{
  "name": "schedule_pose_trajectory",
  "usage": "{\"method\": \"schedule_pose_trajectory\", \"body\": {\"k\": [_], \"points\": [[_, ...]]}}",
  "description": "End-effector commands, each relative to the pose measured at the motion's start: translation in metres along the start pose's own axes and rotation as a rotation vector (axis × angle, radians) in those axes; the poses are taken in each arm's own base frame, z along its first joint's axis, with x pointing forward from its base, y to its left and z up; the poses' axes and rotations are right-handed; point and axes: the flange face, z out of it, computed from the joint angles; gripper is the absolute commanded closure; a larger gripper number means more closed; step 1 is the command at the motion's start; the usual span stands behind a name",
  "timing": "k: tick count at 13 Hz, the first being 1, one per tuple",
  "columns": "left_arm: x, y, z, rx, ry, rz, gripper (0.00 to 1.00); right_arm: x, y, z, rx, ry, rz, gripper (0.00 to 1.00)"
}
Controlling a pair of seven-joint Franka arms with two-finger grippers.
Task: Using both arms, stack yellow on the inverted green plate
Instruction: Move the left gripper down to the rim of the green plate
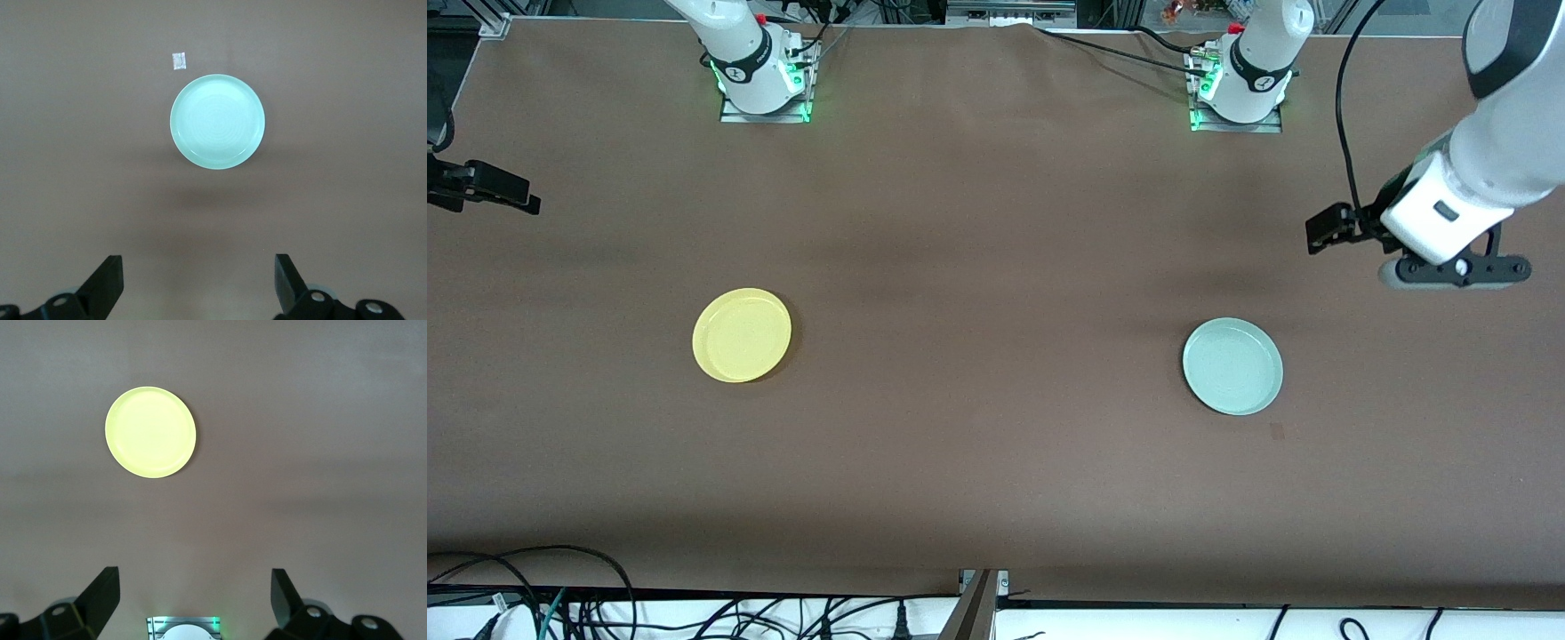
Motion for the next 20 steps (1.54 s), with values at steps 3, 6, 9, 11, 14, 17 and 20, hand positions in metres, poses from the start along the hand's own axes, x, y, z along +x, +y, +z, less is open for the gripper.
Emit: {"method": "schedule_pose_trajectory", "body": {"k": [3,6,9,11,14,17,20], "points": [[0.044,-0.029,0.065,0.07,-0.094,-0.021,0.0,-0.005,0.003,-0.006,-0.002,-0.003,-0.003,0.0],[0.077,-0.073,0.13,0.041,-0.08,-0.096,0.0,-0.005,0.003,-0.005,-0.003,-0.011,-0.001,0.0],[0.091,-0.096,0.208,0.014,-0.023,-0.109,0.0,-0.006,0.012,-0.004,0.007,-0.013,0.016,0.0],[0.1,-0.094,0.251,0.002,-0.007,-0.105,0.0,-0.007,0.014,-0.003,0.008,-0.02,0.017,0.0],[0.109,-0.097,0.294,-0.012,-0.019,-0.11,0.0,-0.011,0.022,0.002,0.017,-0.052,-0.014,0.0],[0.111,-0.099,0.314,-0.018,-0.021,-0.115,0.0,-0.01,0.026,0.001,0.018,-0.043,-0.008,0.0],[0.078,-0.091,0.341,-0.024,0.05,-0.109,0.0,-0.01,0.025,0.001,0.017,-0.043,-0.011,0.0]]}}
